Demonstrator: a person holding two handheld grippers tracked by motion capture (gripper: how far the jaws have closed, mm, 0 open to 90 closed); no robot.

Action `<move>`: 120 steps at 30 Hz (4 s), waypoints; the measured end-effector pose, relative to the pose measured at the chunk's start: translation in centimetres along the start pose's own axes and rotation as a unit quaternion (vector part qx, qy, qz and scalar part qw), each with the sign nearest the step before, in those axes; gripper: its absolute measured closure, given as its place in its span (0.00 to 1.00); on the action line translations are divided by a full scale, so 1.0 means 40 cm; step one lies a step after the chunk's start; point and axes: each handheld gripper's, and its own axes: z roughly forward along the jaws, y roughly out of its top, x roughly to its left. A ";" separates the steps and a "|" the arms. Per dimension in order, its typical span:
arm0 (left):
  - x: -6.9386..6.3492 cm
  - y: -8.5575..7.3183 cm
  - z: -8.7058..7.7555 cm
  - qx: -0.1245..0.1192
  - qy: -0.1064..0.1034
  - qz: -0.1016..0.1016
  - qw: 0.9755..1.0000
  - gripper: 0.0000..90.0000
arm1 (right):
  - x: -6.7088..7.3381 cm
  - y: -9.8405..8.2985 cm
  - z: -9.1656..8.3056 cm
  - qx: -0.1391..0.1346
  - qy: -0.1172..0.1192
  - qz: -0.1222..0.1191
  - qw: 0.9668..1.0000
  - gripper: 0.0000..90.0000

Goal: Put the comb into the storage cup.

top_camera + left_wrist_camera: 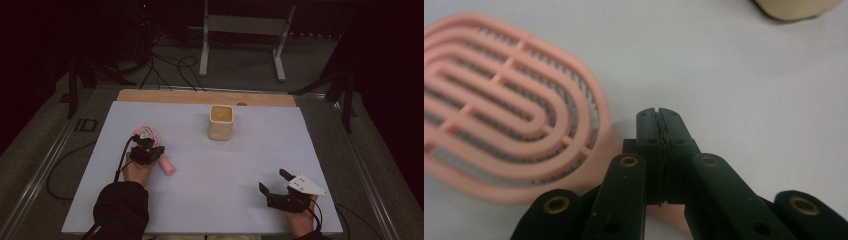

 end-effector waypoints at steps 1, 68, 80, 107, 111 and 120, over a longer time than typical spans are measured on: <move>0.001 -0.003 -0.005 0.002 -0.002 0.001 1.000 0.99 | 0.000 0.000 0.000 0.000 0.000 0.000 1.000 0.10; 0.033 -0.229 -0.307 -0.218 0.011 0.077 0.973 0.00 | 0.016 0.018 0.008 -0.014 0.010 -0.029 0.999 0.11; 0.044 -0.257 -0.295 -0.211 0.005 0.065 0.975 0.00 | 0.008 0.028 0.013 -0.035 0.018 -0.039 0.998 0.11; 0.088 -0.131 -0.296 -0.108 0.034 0.066 0.991 0.00 | 0.026 0.008 0.022 -0.017 0.015 -0.035 0.999 0.11; 0.082 -0.093 -0.273 -0.066 0.049 0.080 0.993 0.00 | 0.031 0.007 0.022 -0.017 0.018 -0.035 0.999 0.11; 0.070 -0.032 -0.211 -0.001 0.045 0.106 0.993 0.00 | 0.037 0.007 0.025 -0.014 0.020 -0.038 0.999 0.11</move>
